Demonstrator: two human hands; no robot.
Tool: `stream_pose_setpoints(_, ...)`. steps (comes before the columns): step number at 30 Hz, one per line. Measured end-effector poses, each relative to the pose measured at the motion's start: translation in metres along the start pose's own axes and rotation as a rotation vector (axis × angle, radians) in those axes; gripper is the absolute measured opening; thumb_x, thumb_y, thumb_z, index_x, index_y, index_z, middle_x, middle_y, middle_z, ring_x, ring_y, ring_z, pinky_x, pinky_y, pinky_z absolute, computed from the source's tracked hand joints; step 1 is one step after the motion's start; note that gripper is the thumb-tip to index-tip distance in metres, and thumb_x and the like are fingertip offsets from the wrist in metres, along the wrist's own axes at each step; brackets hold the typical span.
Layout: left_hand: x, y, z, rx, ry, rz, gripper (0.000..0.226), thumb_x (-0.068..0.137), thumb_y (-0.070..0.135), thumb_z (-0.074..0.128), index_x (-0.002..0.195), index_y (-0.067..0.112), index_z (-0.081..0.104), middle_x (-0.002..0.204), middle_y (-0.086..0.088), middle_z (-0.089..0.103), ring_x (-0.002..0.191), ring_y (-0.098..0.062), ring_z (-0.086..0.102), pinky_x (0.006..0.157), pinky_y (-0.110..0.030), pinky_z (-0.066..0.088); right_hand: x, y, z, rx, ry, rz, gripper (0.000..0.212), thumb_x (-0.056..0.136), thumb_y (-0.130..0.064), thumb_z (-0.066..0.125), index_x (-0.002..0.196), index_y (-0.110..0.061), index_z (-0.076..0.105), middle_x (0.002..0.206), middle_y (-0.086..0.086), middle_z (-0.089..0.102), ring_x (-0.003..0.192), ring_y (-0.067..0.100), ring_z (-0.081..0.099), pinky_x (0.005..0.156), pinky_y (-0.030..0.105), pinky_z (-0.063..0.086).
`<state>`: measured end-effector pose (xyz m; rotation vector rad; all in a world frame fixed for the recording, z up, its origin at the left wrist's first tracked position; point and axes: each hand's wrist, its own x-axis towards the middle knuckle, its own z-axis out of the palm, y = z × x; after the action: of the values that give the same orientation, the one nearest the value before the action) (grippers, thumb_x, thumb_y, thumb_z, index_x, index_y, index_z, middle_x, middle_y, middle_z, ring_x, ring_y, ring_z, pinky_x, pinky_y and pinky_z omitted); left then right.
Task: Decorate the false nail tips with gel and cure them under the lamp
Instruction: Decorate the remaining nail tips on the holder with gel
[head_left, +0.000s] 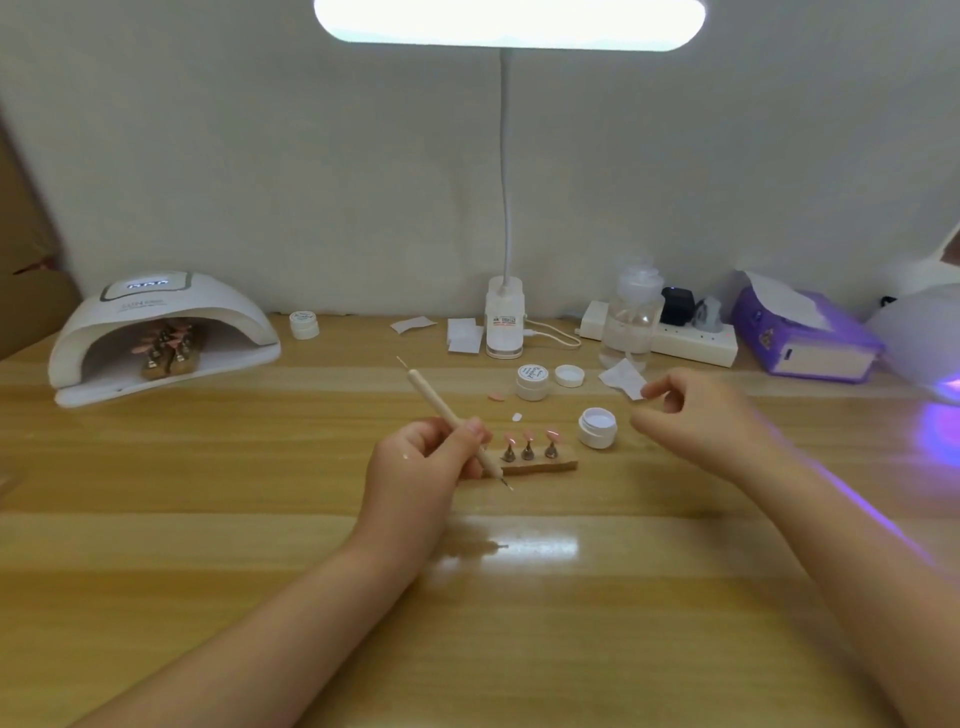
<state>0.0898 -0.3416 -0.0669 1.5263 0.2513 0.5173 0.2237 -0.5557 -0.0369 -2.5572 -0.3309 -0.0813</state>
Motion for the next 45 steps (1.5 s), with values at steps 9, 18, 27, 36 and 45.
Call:
stream_pose_setpoints(9,-0.002,0.005,0.002,-0.104,0.050,0.034,0.021,0.093,0.014,0.056,0.080,0.000,0.065,0.048,0.003,0.056,0.045,0.000,0.056,0.056,-0.032,0.046,-0.005,0.003,0.033,-0.030,0.009,-0.031,0.056,0.067,-0.065,0.064,0.113,-0.033,0.062,0.120,-0.007,0.058,0.106,0.012,0.053,0.073,0.028,0.040)
stream_pose_setpoints(18,-0.001,0.001,-0.001,-0.084,0.062,0.089,0.020,0.094,0.016,0.055,0.081,0.006,0.066,0.051,0.005,0.057,0.048,0.000,0.054,0.049,-0.008,0.042,-0.006,0.000,0.037,0.171,0.144,-0.106,0.032,0.069,-0.049,0.073,0.092,-0.028,0.067,0.080,-0.010,0.048,0.072,0.005,0.046,0.057,0.023,0.035)
stream_pose_setpoints(27,-0.005,0.004,-0.001,0.033,0.142,0.430,0.015,0.095,0.032,0.044,0.089,0.027,0.058,0.075,0.016,0.064,0.070,0.002,0.056,0.064,-0.010,0.044,-0.042,-0.043,0.043,0.230,0.289,-0.429,0.035,0.062,-0.039,0.077,0.070,-0.014,0.054,0.065,-0.013,0.035,0.062,0.001,0.039,0.056,0.014,0.029)
stream_pose_setpoints(36,-0.007,-0.002,0.000,0.221,0.045,0.537,0.011,0.091,0.041,0.045,0.089,0.036,0.056,0.082,0.015,0.063,0.078,-0.005,0.060,0.071,-0.017,0.046,-0.060,-0.059,0.054,0.095,0.270,-0.610,0.033,0.060,-0.034,0.078,0.070,-0.015,0.054,0.070,-0.019,0.033,0.072,0.012,0.040,0.060,0.022,0.032)
stream_pose_setpoints(45,-0.007,-0.001,-0.001,0.428,0.008,0.641,0.008,0.089,0.040,0.045,0.089,0.042,0.053,0.085,0.029,0.057,0.084,-0.003,0.053,0.075,-0.010,0.039,-0.064,-0.062,0.056,0.088,0.318,-0.628,0.031,0.059,-0.029,0.081,0.072,-0.013,0.058,0.073,-0.014,0.038,0.072,0.011,0.040,0.062,0.019,0.028)
